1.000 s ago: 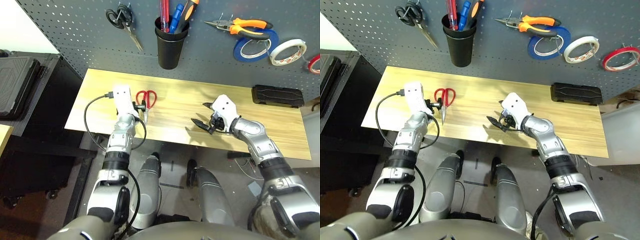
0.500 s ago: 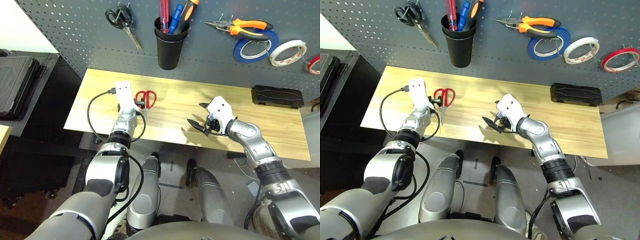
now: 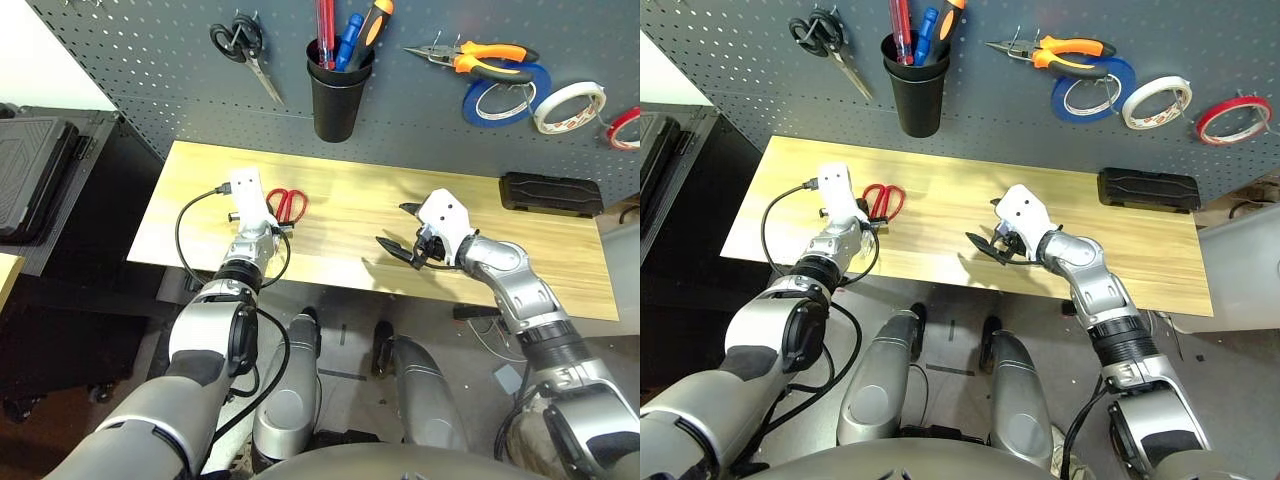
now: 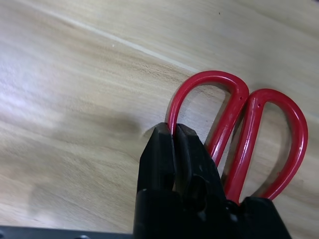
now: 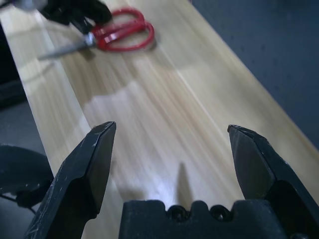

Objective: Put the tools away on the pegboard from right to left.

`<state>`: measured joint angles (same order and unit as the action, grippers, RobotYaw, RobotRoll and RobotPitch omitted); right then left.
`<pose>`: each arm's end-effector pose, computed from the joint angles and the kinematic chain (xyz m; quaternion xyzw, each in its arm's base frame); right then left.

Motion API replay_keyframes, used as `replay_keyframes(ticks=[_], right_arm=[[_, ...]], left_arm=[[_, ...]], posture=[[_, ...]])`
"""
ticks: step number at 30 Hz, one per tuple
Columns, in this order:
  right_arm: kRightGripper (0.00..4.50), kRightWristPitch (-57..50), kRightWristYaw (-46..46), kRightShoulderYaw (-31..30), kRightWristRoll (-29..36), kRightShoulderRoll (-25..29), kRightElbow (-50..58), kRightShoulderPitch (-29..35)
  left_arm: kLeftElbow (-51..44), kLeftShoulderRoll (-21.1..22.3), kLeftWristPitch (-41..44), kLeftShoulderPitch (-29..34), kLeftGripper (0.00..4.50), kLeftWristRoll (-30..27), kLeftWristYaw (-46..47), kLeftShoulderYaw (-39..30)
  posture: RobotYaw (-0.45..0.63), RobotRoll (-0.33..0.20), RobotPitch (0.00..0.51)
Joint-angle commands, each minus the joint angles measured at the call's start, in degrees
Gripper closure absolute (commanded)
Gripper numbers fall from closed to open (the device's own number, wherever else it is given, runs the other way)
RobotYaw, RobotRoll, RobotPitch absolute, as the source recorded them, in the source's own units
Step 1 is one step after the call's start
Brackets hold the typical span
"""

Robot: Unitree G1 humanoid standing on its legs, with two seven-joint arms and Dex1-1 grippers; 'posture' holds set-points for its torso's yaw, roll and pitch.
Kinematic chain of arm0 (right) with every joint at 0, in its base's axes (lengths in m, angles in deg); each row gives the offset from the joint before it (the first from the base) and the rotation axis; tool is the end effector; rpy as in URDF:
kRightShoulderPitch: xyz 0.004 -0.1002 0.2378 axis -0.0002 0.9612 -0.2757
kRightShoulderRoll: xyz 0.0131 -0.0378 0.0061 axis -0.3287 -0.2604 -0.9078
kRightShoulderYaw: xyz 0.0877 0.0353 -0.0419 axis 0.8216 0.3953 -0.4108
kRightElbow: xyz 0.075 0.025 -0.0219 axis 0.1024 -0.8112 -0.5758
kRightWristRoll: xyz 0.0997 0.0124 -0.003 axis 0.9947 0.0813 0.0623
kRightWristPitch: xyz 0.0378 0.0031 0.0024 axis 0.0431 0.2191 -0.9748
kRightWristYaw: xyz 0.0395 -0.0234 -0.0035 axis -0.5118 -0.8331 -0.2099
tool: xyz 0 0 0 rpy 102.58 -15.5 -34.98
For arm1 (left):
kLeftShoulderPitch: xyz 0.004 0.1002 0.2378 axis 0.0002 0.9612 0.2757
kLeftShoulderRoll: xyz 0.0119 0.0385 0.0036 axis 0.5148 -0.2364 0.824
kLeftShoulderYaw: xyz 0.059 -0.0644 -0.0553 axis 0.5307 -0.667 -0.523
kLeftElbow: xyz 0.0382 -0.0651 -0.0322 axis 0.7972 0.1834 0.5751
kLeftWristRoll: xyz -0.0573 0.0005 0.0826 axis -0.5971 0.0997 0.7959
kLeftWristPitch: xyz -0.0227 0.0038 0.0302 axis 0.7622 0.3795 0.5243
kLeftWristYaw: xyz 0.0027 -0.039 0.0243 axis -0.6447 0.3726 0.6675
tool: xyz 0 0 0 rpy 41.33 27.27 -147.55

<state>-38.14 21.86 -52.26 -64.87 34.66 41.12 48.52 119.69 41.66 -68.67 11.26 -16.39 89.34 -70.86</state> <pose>0.2762 -0.1853 0.0916 -0.1850 0.0284 0.4065 0.8943 0.3283 0.1546 0.0514 -0.0386 0.2057 0.0721 0.9752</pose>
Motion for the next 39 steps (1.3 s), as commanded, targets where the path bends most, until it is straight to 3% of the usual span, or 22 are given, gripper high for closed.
replay_keyframes(ticks=[1, 6, 14, 20, 28, 39], right_arm=[[0.0, 2.0, 0.7, 1.5, 1.8, 0.1, -2.1, -0.4], [0.0, 5.2, 1.6, 2.3, 2.5, 0.5, -5.3, -2.0], [0.0, 12.1, 3.7, 4.4, 4.7, 1.0, -9.4, -3.3], [0.0, 18.3, 5.2, 7.0, 8.0, 0.1, -11.8, -4.6], [0.0, 22.4, 14.7, 10.6, 19.1, -0.9, -8.7, -3.4], [0.0, 16.1, 20.6, 13.6, 28.0, 1.5, 0.3, -2.3]], left_arm=[[-2.9, -1.6, -1.5, 3.7, 4.47, -1.7, -1.7, -0.6], [-17.6, -3.5, -3.1, 10.3, 4.47, -2.8, -3.6, 0.4], [-54.6, -6.5, 0.8, 29.5, 4.47, -5.4, -7.3, 4.4], [-71.6, -7.3, 1.8, 37.4, 4.47, -7.3, -10.2, 7.9], [-83.0, -6.1, 4.0, 35.4, 4.47, -9.4, -9.5, 7.1], [-86.4, -3.6, 8.0, 29.3, 4.47, -12.9, -8.3, 3.7]], posture=[[0.32, 0.0, 0.267], [0.33, 0.0, 0.263], [0.34, 0.0, 0.246], [0.37, 0.0, 0.213], [0.38, 0.0, 0.168], [0.37, 0.0, 0.147]])
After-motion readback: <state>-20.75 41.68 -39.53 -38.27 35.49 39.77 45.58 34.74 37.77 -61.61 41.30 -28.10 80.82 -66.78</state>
